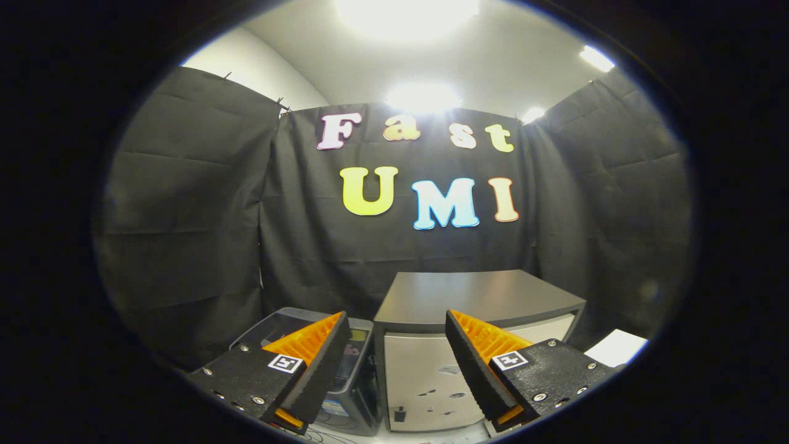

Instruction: Put the clothes into the washing machine and then close the washing machine lid.

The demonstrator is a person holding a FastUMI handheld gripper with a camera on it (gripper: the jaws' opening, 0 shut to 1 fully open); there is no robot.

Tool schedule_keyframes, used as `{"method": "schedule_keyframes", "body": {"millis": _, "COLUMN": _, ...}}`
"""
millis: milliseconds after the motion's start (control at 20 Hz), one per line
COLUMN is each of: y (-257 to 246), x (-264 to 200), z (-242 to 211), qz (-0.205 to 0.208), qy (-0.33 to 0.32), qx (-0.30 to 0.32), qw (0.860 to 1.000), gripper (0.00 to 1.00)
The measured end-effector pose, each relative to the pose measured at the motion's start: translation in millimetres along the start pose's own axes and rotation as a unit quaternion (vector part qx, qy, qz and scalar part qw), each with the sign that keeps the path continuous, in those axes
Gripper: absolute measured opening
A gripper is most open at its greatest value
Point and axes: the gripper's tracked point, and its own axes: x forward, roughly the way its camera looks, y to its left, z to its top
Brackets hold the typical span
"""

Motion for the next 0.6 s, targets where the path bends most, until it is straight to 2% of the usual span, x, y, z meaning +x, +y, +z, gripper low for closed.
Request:
{"method": "schedule_keyframes", "body": {"millis": 250, "y": -35.0, "x": -29.2, "z": 1.5, "qz": -0.025, "qy": -0.004, "qx": 0.003, "qw": 1.000, "gripper": 0.96}}
{"method": "schedule_keyframes", "body": {"millis": 600, "y": -50.3, "x": -51.5, "z": -6.8, "qz": -0.035, "qy": 0.003, "qx": 0.010, "qw": 0.999, "gripper": 0.96}}
